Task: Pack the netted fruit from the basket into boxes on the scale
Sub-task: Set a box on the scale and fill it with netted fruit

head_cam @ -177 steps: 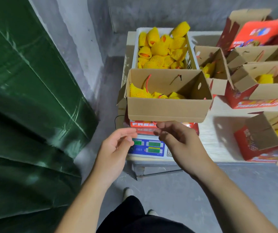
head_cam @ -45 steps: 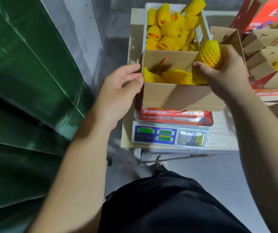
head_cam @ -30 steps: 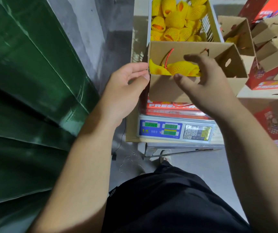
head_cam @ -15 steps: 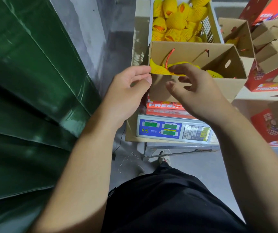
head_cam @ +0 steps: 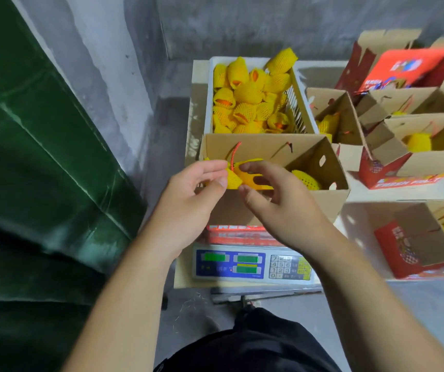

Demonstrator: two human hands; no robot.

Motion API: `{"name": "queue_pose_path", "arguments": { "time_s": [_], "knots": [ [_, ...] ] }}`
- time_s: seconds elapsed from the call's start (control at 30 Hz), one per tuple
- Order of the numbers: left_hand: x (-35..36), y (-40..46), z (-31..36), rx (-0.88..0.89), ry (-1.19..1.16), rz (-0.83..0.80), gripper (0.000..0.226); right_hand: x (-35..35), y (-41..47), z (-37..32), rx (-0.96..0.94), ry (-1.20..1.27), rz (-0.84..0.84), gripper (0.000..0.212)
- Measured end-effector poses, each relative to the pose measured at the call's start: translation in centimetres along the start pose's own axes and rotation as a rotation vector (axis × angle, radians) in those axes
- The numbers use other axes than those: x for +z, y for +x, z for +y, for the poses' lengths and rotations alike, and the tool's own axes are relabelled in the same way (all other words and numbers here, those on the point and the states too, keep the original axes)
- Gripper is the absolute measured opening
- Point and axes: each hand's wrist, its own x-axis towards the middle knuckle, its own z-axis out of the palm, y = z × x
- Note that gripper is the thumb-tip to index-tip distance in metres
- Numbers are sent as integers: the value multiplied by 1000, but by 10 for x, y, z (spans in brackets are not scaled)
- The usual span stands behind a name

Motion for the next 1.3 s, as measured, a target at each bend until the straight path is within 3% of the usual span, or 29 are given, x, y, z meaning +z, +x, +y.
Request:
{"name": "queue_pose_path", "arguments": {
  "time_s": [0.17,0.33,0.43,0.6,0.73,0.87,1.03,1.2,1.3],
  "knots": [
    [17,57,13,71,46,3,28,-31,45,22,-13,63,39,36],
    [31,168,27,114,195,-12,25,-79,135,69,-17,58,72,32],
    [44,253,17,73,362,-92,23,-103,213,116,18,-161,27,35],
    [76,379,-36,-115,641,-222,34,-93,333,201,112,-738,-240,50],
    [109,457,-71,-216,855,-146,66,-58,382,252,203,-1132,-388,70],
    [143,497,-103,-346,867,-57,85,-28,398,281,375,-922,-497,70],
    [154,511,-128,-334,1038,146,94,-20,404,287,260,-895,-323,46],
    [165,519,-134,-429,829,269,89,-22,406,286,330,-762,-349,44],
    [164,517,-137,-465,763,319,96,-21,406,283,260,-784,-297,54]
  ]
}}
